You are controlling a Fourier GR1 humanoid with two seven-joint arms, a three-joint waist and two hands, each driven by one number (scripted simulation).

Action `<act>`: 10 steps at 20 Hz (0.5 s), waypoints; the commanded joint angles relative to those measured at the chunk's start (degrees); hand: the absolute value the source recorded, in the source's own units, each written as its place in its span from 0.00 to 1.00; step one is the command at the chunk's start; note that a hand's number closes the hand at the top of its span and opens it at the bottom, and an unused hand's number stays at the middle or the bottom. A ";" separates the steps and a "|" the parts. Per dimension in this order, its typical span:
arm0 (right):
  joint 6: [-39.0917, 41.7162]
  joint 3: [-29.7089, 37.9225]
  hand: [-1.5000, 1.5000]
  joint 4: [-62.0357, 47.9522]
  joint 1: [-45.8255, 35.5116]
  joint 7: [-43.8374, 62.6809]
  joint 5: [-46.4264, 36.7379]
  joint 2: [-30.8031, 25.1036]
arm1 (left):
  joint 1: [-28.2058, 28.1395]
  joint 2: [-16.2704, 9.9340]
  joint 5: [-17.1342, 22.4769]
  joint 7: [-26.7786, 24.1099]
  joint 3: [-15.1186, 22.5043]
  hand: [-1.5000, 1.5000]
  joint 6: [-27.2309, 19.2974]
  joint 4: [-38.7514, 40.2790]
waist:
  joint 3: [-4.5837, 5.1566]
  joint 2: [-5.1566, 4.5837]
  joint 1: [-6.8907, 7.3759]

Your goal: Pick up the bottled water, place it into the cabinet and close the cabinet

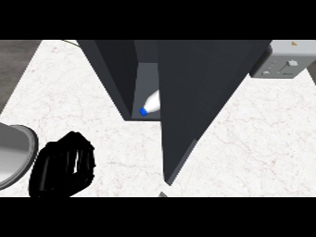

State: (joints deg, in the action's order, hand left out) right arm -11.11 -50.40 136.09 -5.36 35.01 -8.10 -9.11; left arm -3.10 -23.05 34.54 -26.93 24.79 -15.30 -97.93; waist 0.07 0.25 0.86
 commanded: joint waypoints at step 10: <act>-8.22 -3.55 1.00 -15.13 -21.38 1.92 -6.65 8.52 | -10.65 -5.36 3.95 -2.34 -6.00 1.00 6.94 -6.03 | 0.11 -0.20 1.64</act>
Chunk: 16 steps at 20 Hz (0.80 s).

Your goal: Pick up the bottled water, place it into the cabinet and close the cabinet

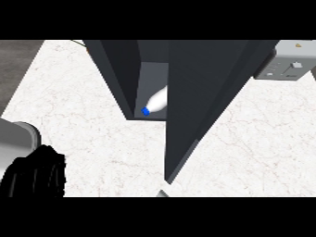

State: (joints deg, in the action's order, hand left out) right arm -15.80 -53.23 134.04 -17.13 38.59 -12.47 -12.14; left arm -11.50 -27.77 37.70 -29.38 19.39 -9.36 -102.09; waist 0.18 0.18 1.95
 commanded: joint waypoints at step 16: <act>-1.46 27.87 1.00 -38.91 -25.03 -9.17 23.68 12.05 | -9.33 -7.00 6.10 -2.86 -10.27 1.00 12.75 -0.60 | -0.18 -0.89 1.01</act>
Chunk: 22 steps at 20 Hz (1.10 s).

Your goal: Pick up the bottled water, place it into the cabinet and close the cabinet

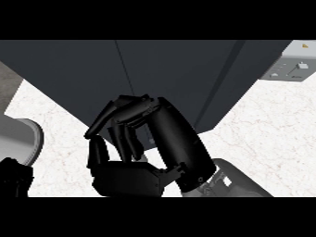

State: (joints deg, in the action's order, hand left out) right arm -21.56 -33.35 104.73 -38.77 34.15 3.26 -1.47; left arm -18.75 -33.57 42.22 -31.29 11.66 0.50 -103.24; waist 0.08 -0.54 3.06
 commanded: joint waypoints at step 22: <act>25.11 24.17 1.00 -47.47 -15.12 -27.39 14.34 -5.66 | 0.23 -1.27 0.75 1.51 -4.93 1.00 5.02 -0.37 | -0.04 -0.83 -0.54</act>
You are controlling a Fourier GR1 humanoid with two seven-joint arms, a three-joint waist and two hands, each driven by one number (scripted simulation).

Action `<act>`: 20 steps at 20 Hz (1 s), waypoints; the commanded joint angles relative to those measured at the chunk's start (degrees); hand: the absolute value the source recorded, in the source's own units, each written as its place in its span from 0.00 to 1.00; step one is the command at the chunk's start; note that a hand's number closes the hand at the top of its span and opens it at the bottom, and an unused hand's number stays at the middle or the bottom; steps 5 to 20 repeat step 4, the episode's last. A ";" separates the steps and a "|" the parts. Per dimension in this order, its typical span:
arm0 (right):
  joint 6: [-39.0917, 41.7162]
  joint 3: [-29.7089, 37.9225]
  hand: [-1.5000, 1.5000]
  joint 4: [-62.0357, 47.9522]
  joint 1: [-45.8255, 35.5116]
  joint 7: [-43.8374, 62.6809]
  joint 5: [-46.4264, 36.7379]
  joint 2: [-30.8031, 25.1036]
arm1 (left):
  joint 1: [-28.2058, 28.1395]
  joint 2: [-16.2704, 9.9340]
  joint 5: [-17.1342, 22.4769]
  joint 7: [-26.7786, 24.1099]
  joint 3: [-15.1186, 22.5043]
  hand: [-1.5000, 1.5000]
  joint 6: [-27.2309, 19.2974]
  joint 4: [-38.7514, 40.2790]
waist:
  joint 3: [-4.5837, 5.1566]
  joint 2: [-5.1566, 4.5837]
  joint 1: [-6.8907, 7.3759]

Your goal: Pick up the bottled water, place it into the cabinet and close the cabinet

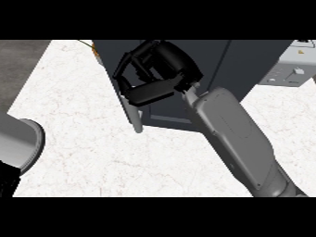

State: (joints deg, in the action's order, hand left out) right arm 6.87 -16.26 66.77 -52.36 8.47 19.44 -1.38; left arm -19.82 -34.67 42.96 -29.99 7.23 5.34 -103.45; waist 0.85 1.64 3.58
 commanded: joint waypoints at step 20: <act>-2.00 7.82 1.00 -11.11 -2.67 -2.01 -1.10 -6.29 | 1.63 -0.25 0.25 1.86 -0.57 1.00 -1.27 -1.41 | -0.87 -2.94 -0.81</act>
